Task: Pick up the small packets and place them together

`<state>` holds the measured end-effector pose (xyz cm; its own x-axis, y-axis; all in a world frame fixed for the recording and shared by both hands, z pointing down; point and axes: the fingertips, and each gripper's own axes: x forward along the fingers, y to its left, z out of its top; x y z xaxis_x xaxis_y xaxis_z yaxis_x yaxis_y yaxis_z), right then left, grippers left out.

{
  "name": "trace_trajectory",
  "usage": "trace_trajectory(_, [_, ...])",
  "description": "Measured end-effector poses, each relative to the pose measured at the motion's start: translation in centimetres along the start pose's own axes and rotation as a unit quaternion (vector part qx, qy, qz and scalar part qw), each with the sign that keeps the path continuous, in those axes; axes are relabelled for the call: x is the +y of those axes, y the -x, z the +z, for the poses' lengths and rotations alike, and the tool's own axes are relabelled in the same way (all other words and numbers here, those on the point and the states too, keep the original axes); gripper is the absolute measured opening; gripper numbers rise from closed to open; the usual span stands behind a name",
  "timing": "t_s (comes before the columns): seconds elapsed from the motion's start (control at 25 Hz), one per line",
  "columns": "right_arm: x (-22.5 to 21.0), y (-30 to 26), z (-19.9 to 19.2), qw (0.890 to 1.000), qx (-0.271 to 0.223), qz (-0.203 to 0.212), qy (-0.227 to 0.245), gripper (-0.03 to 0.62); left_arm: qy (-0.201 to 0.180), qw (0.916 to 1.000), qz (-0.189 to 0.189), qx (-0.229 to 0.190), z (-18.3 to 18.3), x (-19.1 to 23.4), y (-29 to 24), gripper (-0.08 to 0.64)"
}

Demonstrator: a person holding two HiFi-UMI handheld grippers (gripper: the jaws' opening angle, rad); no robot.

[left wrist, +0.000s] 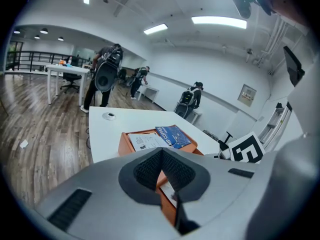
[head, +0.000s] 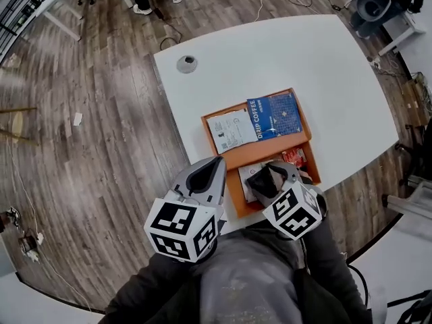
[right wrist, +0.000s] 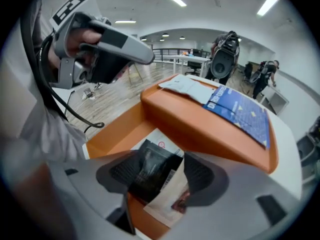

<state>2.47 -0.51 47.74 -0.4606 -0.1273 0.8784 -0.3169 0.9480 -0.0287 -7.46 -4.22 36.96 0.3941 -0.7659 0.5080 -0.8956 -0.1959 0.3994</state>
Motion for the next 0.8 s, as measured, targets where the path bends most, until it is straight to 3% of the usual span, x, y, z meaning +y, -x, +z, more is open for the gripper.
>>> trace_trajectory(0.24, [-0.3, -1.2, -0.2, 0.999, 0.027, -0.011, 0.027, 0.267, 0.016, 0.9997, 0.019, 0.007, -0.9, 1.2, 0.2, -0.003])
trace_trajectory(0.36, [-0.7, -1.2, 0.0, 0.999, 0.023, -0.027, 0.032, 0.156, 0.017, 0.9997, 0.018, 0.008, -1.2, 1.0, 0.0, -0.003])
trace_trajectory(0.44, [-0.8, -1.2, 0.0, 0.999, 0.020, -0.035, 0.036, 0.132, 0.015, 0.9997, 0.016, 0.009, -1.3, 0.7, -0.1, -0.003])
trace_trajectory(0.56, [-0.8, -1.1, 0.0, 0.998, 0.014, -0.045, 0.041, 0.031, 0.012, 0.9998, 0.016, 0.008, -1.4, 0.3, 0.0, -0.003])
trace_trajectory(0.8, [0.1, 1.0, 1.7, 0.998, -0.024, -0.050, 0.036, 0.014, 0.003, 0.9999, 0.012, 0.000, -1.2, -0.4, 1.1, -0.003])
